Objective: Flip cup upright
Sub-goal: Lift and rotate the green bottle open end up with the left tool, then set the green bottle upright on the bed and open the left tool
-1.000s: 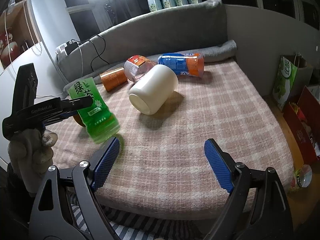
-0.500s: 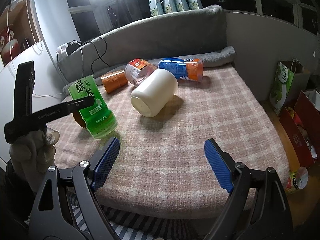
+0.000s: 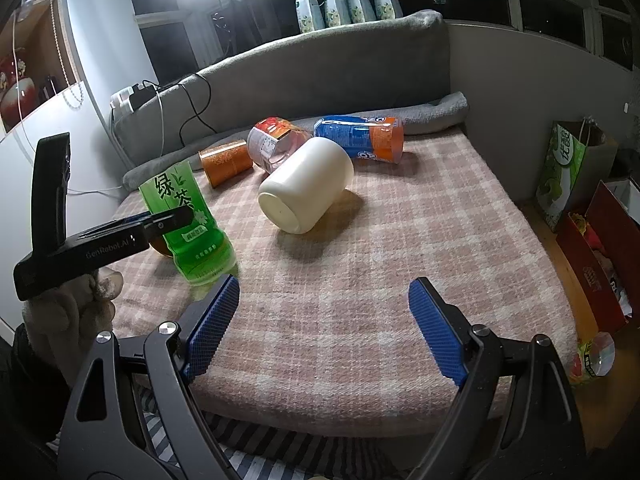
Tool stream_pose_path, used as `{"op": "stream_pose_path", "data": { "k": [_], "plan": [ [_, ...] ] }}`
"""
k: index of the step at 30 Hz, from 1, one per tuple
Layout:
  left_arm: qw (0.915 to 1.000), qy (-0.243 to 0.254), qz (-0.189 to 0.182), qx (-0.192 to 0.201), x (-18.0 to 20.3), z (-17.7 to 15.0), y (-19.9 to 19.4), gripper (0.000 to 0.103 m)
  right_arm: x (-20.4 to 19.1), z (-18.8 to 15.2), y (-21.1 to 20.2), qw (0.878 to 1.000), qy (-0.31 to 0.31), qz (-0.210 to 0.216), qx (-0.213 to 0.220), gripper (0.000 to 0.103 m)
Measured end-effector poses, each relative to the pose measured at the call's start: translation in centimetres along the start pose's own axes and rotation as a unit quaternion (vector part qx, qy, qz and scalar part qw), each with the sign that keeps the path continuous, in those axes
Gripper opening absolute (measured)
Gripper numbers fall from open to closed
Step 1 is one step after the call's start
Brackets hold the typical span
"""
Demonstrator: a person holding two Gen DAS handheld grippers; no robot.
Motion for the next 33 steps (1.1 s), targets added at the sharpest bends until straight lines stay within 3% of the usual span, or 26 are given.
{"op": "stream_pose_path", "data": {
  "k": [3,7,17,23,27,33],
  "plan": [
    [1.0,0.0,-0.009,-0.003,0.1,0.0,-0.1,0.058,0.0,0.0,0.0,1.0,0.001,0.0,0.0,0.089],
    [0.9996,-0.01,-0.025,-0.01,0.1,-0.1,-0.3,0.077,-0.1,0.2,-0.1,1.0,0.0,0.001,0.001,0.089],
    [0.9994,-0.001,-0.033,-0.006,0.2,-0.4,-2.1,0.078,-1.1,0.8,-0.5,1.0,-0.002,0.011,0.013,0.089],
    [0.9995,0.0,-0.032,0.006,-0.2,-0.8,-4.6,0.078,-2.4,1.9,-1.1,0.999,-0.014,0.013,0.043,0.089],
    [0.9993,0.001,-0.021,0.032,-0.4,-0.5,-6.7,0.078,-3.4,2.5,-1.5,0.997,-0.026,0.01,0.065,0.089],
    [0.9932,-0.005,0.02,0.114,-1.1,1.0,-10.4,0.078,-4.8,3.2,-2.5,0.994,-0.042,0.001,0.099,0.089]
  ]
}}
Point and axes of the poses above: each gripper's, at about its wrist camera, not at the fingertips, and y roughly the way its jaws point, x to its right, z to its top, the point moved 1 cm from there along y, roughly the way its jaws point, and after that the axes turned 15 degrees about x, right-handed, at the moved point
